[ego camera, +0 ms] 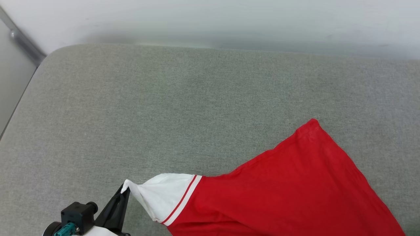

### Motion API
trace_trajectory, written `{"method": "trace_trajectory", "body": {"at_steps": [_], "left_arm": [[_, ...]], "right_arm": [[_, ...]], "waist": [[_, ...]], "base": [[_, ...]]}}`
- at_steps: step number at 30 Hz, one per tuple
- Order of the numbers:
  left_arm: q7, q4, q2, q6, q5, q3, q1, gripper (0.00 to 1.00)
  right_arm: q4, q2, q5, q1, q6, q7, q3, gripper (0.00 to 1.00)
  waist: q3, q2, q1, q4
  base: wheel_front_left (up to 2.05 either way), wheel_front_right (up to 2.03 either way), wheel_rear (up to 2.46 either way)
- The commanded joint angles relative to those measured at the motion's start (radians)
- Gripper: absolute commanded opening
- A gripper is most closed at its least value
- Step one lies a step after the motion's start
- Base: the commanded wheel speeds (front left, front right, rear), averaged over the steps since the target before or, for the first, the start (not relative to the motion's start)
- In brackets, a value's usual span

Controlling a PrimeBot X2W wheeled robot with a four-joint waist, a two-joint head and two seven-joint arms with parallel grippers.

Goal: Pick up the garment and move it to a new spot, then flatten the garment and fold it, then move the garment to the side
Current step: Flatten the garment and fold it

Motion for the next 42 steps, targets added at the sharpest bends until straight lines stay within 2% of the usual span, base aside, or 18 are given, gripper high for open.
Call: {"method": "trace_trajectory", "body": {"at_steps": [1, 2, 3, 10, 15, 19, 22, 28, 35, 42], "left_arm": [[0.0, 0.003, 0.001, 0.0, 0.004, 0.0, -0.006, 0.0], [0.0, 0.005, 0.001, -0.001, 0.005, 0.0, -0.007, 0.0], [-0.001, 0.007, 0.001, -0.001, 0.004, 0.0, -0.009, 0.0], [-0.001, 0.015, 0.0, -0.006, 0.009, -0.007, -0.025, 0.0], [0.007, 0.015, -0.008, -0.013, 0.018, -0.019, -0.055, 0.0], [0.01, 0.016, -0.016, -0.022, 0.028, -0.032, -0.086, 0.0], [0.009, 0.018, -0.025, -0.03, 0.038, -0.041, -0.111, 0.0], [0.003, 0.021, -0.052, -0.042, 0.056, -0.059, -0.155, 0.0], [-0.004, 0.023, -0.084, -0.054, 0.074, -0.074, -0.205, 0.0], [-0.01, 0.034, -0.113, -0.065, 0.087, -0.082, -0.237, 0.0]], "right_arm": [[0.002, 0.018, -0.015, 0.01, -0.001, -0.011, -0.023, 0.39], [-0.003, 0.028, -0.02, 0.01, -0.001, -0.013, -0.04, 0.49], [-0.012, 0.034, -0.031, 0.003, -0.001, -0.017, -0.059, 1.0], [-0.149, 0.02, -0.086, -0.103, -0.001, -0.004, -0.217, 1.0], [-0.244, 0.0, -0.122, -0.269, -0.001, 0.07, -0.252, 1.0], [-0.266, 0.006, -0.16, -0.444, -0.001, 0.165, -0.184, 1.0], [-0.24, 0.028, -0.194, -0.583, -0.001, 0.246, -0.096, 1.0], [-0.111, 0.124, -0.282, -0.844, -0.001, 0.374, 0.086, 1.0], [0.087, 0.207, -0.347, -1.015, -0.001, 0.387, 0.23, 1.0], [0.228, 0.251, -0.345, -1.031, -0.001, 0.326, 0.321, 1.0]], "waist": [[0.005, 0.0, 0.0002, -0.003], [0.006, 0.0, 0.0002, -0.005], [0.006, 0.0, 0.0002, -0.006], [0.009, 0.0, 0.0002, -0.002], [0.028, 0.0, 0.0002, 0.02], [0.059, 0.0, 0.0002, 0.045], [0.087, 0.0, 0.0002, 0.067], [0.149, 0.0, 0.0002, 0.107], [0.219, 0.0, 0.0002, 0.148], [0.268, 0.0, 0.0002, 0.175]], "base": [[0.0, 0.0, 0.0], [0.0, 0.0, 0.0], [0.0, 0.0, 0.0], [0.0, 0.0, 0.0], [0.0, 0.0, 0.0], [0.0, 0.0, 0.0], [0.0, 0.0, 0.0], [0.0, 0.0, 0.0], [0.0, 0.0, 0.0], [0.0, 0.0, 0.0]]}}
